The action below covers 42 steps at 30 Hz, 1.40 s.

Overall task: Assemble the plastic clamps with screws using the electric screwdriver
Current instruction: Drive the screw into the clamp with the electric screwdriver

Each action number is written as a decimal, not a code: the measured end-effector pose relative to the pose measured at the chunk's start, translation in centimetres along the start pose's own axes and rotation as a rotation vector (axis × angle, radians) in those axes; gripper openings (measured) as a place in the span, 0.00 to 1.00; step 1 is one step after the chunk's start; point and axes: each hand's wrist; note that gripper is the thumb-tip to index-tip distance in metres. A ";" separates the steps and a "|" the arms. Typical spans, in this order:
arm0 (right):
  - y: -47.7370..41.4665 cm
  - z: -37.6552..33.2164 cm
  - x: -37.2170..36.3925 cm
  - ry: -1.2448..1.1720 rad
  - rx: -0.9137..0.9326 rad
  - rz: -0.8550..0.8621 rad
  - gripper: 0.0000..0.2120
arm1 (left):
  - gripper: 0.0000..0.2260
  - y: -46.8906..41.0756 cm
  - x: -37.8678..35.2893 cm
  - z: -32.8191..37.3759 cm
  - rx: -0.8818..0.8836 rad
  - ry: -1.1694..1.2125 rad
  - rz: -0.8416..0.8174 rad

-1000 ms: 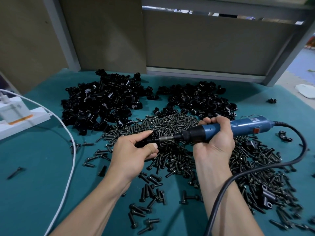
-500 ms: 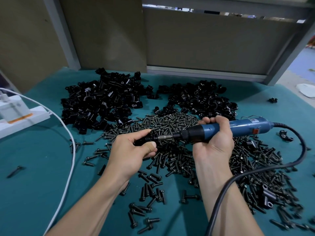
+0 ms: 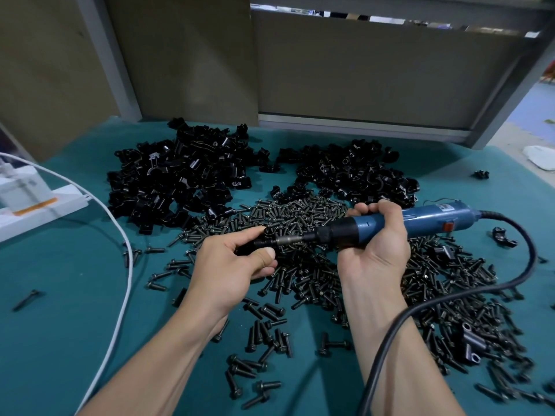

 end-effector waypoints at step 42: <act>-0.4 -2.0 -0.3 0.329 0.028 0.108 0.10 | 0.22 -0.2 1.4 0.9 -0.105 -0.516 0.184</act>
Point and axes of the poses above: each hand's wrist, its own y-axis away from the middle knuckle, its own x-axis out of the back of the hand, z = x × y, and after that the axes turned 8 degrees about -y, right-handed
